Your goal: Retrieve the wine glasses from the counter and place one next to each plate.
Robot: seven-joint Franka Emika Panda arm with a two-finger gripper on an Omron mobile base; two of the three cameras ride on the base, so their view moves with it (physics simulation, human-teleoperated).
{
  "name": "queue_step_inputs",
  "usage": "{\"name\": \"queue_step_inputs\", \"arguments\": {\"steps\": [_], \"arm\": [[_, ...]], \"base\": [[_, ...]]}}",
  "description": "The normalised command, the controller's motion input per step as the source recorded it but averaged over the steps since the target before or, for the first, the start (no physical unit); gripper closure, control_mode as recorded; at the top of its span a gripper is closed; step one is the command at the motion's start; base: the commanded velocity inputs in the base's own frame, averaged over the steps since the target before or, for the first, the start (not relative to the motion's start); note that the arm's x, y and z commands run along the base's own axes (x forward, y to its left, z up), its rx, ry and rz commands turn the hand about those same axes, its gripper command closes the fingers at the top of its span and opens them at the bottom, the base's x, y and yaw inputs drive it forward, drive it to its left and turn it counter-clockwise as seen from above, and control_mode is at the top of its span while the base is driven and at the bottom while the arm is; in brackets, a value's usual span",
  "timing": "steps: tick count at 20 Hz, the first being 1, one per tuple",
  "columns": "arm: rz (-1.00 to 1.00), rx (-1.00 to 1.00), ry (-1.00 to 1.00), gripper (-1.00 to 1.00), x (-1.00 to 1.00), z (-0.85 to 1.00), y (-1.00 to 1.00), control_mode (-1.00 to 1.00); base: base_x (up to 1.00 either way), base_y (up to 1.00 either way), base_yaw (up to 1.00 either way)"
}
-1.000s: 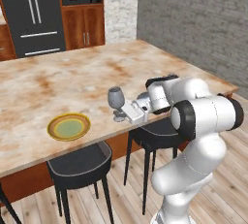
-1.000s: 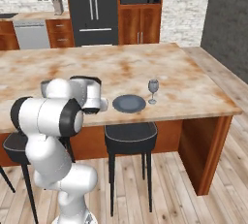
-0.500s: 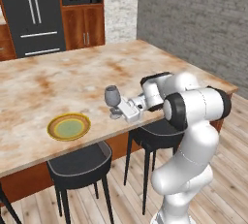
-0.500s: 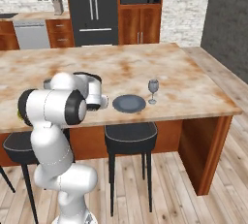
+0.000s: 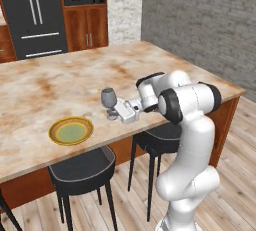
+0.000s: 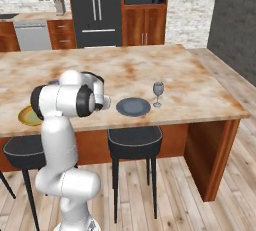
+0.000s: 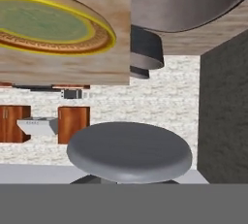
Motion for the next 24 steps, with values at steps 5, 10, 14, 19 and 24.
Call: {"name": "queue_step_inputs", "arguments": {"steps": [5, 10, 14, 19, 24], "arm": [[0.0, 0.0, -0.02, 1.0, 0.17, -0.38, 0.0, -1.0], [0.0, 0.0, -0.01, 1.0, 0.15, -0.36, 0.01, -1.0], [0.0, 0.0, -0.01, 1.0, 0.33, -0.33, 0.09, -1.0], [0.0, 0.0, -0.02, 1.0, 0.37, -0.34, 0.26, -1.0], [0.0, -0.03, -0.01, 1.0, 0.43, -0.38, 0.15, -1.0]], "base": [[0.0, 0.0, 0.0], [0.0, 0.0, 0.0], [0.0, 0.0, 0.0], [0.0, 0.0, 0.0], [0.0, 0.0, 0.0]]}}
